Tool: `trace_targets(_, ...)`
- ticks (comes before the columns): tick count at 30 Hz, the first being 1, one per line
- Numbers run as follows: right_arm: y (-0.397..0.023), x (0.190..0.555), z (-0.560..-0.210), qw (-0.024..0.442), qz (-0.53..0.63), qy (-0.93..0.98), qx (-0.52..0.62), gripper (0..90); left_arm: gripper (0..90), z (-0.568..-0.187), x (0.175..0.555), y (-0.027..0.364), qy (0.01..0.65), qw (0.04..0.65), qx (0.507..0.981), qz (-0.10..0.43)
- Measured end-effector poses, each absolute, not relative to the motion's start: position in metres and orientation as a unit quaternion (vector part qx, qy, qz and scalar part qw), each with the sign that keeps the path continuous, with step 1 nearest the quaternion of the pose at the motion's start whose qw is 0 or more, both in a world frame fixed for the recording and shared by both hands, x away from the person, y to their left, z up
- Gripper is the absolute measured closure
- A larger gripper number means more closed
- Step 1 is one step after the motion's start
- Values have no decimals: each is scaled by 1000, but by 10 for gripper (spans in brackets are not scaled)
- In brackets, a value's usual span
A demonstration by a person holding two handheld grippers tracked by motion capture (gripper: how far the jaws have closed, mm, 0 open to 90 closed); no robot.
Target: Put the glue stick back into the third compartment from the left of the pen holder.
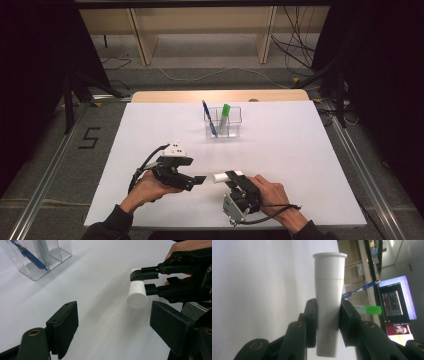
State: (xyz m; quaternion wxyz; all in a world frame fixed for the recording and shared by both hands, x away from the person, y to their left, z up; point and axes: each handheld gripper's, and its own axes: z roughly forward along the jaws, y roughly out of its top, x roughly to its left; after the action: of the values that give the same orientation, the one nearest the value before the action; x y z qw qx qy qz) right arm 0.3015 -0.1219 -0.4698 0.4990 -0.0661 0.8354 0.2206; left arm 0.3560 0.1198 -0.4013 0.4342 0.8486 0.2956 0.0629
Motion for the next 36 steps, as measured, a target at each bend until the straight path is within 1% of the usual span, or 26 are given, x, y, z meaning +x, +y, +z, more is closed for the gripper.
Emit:
trace_targets(2,-124,303,-469,501,223,834,-53,706,213,-404,353,122,293,445,843,72)
trace_targets(5,-128,307,-467,491,228,840,-38,706,213,-409,349,129,294,461,831,98)
trace_targets(7,-130,309,-466,491,233,839,-31,706,213,-410,348,135,301,479,817,111)
trace_targets(12,-134,314,-461,472,256,844,2,706,215,-414,344,145,316,503,790,152)
trace_targets(15,-137,316,-459,462,270,845,23,706,215,-419,342,151,330,522,769,164)
trace_targets(18,-142,321,-456,442,299,844,55,706,221,-422,339,155,331,523,763,190)
trace_targets(29,-154,334,-448,401,345,840,115,706,219,-427,333,169,342,525,753,199)
trace_targets(36,-162,345,-442,365,384,832,165,706,216,-429,326,172,345,524,752,203)
